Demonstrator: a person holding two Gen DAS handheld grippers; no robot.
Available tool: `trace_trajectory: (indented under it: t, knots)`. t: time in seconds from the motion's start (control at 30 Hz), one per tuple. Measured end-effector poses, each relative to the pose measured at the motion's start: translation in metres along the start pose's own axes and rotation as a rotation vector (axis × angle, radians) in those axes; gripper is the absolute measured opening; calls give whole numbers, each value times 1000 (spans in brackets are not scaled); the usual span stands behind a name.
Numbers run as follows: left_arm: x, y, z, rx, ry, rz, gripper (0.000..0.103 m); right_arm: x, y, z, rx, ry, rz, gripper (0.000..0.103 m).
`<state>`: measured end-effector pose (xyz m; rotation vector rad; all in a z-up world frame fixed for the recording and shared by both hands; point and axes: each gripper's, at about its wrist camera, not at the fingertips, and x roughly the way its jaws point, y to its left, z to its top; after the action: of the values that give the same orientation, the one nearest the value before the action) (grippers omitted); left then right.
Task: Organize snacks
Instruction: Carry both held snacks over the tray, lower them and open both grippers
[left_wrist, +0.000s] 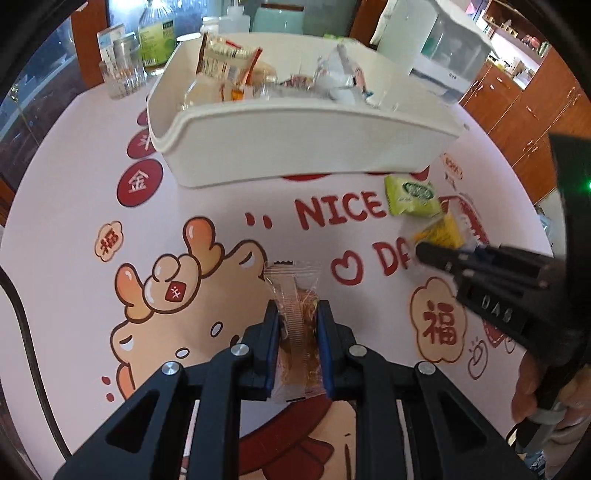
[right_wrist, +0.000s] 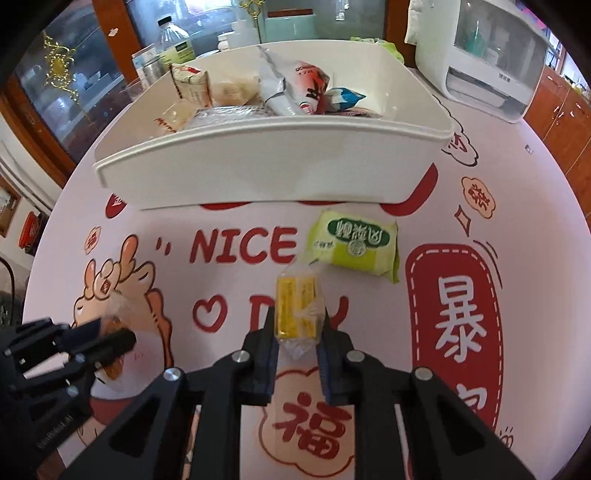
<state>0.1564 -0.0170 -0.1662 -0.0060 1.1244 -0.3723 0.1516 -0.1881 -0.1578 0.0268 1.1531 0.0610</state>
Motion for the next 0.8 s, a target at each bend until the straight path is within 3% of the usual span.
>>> trace_trajectory:
  t: [0.43,0.8]
  knots:
    - [-45,-21,17,1,-74,52,17,-67,-20,11,9,-127,143,18]
    - [-95,-29,75,52,-198,160,17,-135,-9,68,-56,-270,176,18]
